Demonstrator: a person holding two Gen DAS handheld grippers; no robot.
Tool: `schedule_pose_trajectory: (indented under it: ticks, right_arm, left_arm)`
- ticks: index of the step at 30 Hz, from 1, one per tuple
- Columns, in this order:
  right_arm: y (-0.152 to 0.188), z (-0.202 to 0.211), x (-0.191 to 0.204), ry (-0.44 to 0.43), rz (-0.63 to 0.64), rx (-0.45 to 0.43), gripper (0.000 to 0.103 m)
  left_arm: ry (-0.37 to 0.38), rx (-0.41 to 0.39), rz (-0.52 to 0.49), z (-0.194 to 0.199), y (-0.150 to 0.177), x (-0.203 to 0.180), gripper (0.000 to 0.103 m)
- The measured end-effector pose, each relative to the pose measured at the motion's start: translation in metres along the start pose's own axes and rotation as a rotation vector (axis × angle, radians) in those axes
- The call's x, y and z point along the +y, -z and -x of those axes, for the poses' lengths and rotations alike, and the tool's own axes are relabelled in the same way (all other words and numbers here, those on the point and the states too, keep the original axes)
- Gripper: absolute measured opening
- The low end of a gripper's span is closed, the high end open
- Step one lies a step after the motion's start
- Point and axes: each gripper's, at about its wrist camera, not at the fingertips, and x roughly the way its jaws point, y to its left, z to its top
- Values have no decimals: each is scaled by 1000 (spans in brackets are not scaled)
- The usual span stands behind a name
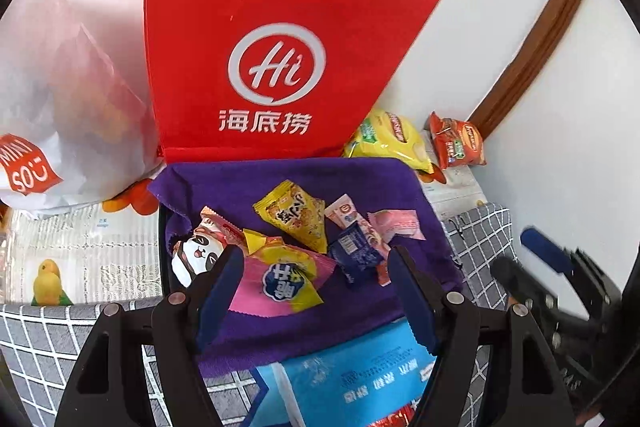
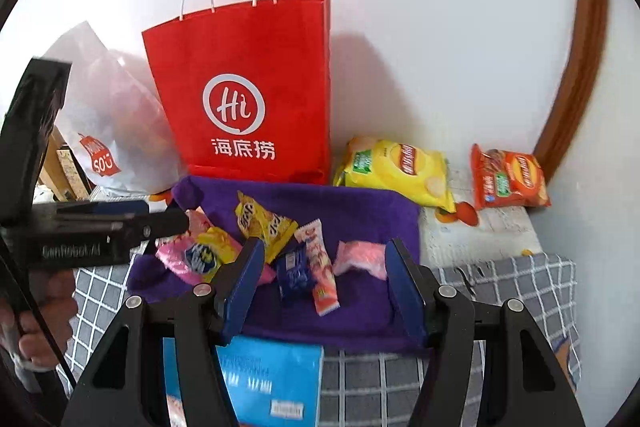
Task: Organize snacks
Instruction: 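Pull both tools back toward the remaining snacks below the tissue pack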
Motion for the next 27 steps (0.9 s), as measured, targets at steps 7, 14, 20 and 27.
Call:
schedule_pose_trajectory:
  ticks: [7,14,20,27]
  right_arm:
    - [30,38,-3,-56,-57,30,62]
    - [57,67,9,-60,-26,-5,62]
    - [80,71,19,-107,-56,3,62]
    - [103,78,29,-122,-68,6,62]
  left_arm:
    - [10,-55,-8,33,9,-15,74]
    - [-2,-45,-40,60,44,-25,74]
    - [-40,-37,-35,78,76,-14,74]
    - [-72,-34,-3,88,106,0,74]
